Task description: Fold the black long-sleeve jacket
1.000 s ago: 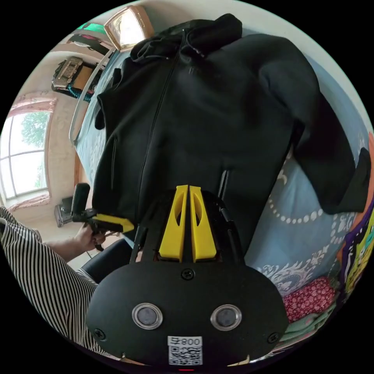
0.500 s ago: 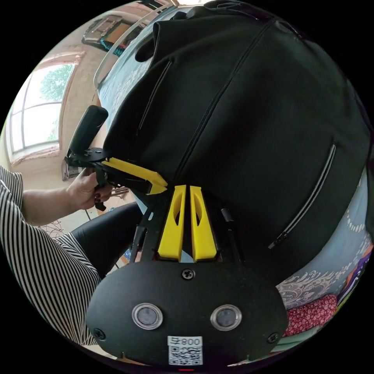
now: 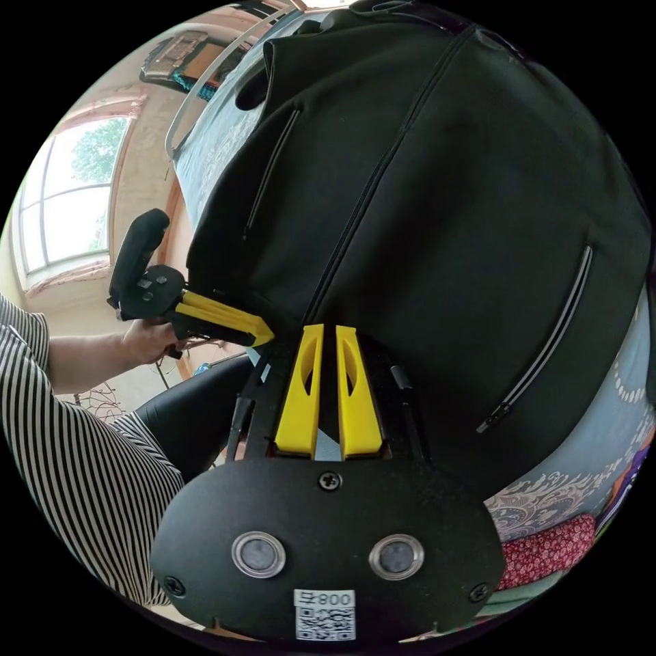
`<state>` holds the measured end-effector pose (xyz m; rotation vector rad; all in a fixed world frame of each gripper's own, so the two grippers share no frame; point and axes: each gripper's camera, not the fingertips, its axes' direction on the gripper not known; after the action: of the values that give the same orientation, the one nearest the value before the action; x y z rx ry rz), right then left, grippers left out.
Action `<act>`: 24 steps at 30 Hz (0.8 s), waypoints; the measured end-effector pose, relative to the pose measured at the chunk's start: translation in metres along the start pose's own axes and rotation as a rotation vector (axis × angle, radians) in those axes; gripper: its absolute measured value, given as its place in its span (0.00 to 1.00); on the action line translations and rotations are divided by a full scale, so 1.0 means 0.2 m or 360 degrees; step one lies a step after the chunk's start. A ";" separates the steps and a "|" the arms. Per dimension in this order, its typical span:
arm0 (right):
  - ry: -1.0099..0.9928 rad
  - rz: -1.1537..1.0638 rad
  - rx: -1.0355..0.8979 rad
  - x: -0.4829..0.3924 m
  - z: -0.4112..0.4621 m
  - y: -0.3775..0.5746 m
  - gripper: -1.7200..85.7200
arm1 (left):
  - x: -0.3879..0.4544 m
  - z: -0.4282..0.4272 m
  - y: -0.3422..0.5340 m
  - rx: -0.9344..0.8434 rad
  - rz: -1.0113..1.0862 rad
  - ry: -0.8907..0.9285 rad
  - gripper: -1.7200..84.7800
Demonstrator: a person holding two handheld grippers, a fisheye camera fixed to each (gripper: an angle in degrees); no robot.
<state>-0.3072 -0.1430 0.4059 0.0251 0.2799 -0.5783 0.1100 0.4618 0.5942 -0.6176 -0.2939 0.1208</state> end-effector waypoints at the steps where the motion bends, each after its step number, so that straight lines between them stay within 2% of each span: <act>1: -0.0011 0.0004 0.0012 0.00 -0.01 0.01 0.07 | 0.01 0.00 -0.01 -0.0010 0.0018 -0.0019 0.02; 10: 0.0001 0.0047 0.0022 -0.06 0.01 0.03 0.07 | 0.04 -0.06 -0.06 -0.0170 0.0094 -0.0012 0.02; 14: -0.0031 0.0074 0.0033 -0.07 0.02 0.02 0.06 | 0.01 -0.18 -0.16 0.0075 0.0058 0.0127 0.03; 18: -0.0069 0.0099 0.0038 -0.06 0.02 0.01 0.04 | -0.10 -0.11 -0.30 0.0085 -0.0009 0.0322 0.05; 24: -0.0122 0.0116 0.0098 -0.09 -0.03 -0.01 0.02 | -0.14 -0.22 -0.32 0.0156 -0.0042 0.0417 0.03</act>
<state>-0.3251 -0.1342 0.4047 0.0723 0.1857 -0.5140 0.0978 0.3807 0.5908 -0.5252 -0.0427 0.0278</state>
